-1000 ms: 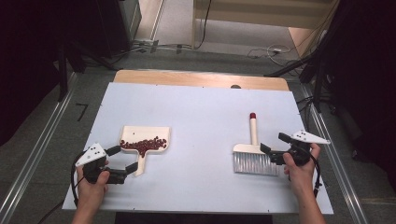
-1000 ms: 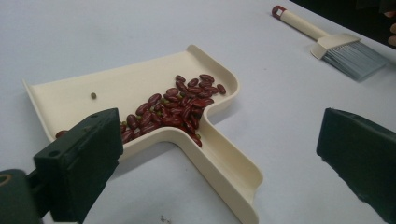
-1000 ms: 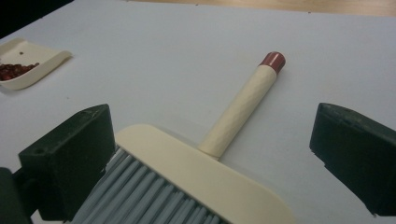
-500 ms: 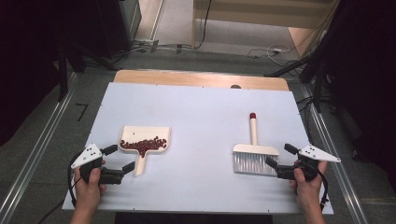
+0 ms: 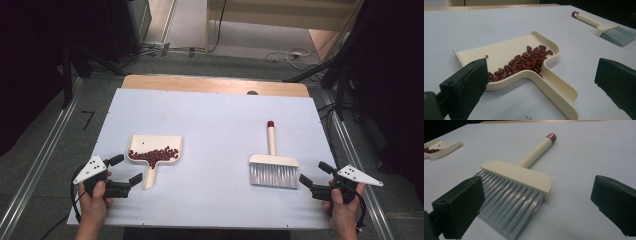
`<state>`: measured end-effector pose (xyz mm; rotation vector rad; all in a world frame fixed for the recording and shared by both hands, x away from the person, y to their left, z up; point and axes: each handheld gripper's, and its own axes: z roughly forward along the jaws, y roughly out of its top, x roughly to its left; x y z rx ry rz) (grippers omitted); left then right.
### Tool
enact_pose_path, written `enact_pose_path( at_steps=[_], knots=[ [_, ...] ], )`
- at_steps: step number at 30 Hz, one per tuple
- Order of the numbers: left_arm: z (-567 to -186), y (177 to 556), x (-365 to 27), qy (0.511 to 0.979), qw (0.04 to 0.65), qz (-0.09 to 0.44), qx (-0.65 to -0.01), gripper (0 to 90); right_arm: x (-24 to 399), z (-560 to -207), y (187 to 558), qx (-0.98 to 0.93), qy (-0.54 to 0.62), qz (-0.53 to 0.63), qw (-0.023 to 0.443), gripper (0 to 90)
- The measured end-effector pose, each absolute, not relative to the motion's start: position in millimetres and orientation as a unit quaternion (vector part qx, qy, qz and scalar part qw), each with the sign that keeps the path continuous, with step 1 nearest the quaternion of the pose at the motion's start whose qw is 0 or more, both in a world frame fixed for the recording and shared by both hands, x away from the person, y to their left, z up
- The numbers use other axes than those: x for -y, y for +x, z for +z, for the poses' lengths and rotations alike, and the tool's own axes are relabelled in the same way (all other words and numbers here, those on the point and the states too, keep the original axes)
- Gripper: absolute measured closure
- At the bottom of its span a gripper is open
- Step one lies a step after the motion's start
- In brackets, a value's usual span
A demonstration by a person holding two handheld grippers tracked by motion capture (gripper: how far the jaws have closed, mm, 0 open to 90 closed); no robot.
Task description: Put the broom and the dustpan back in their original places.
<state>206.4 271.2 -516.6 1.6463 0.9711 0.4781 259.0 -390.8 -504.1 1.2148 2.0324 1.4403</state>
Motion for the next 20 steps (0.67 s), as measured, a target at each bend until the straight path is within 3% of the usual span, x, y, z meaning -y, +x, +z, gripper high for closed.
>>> enact_pose_path(
  at_steps=[20],
  knots=[
    [-518.7, 209.9, -269.7, 0.694, 0.549, 0.2, -0.42, 0.0, 385.6, -508.7, 262.4, -0.723, 0.418, 0.523, 0.169, 0.0]
  ],
)
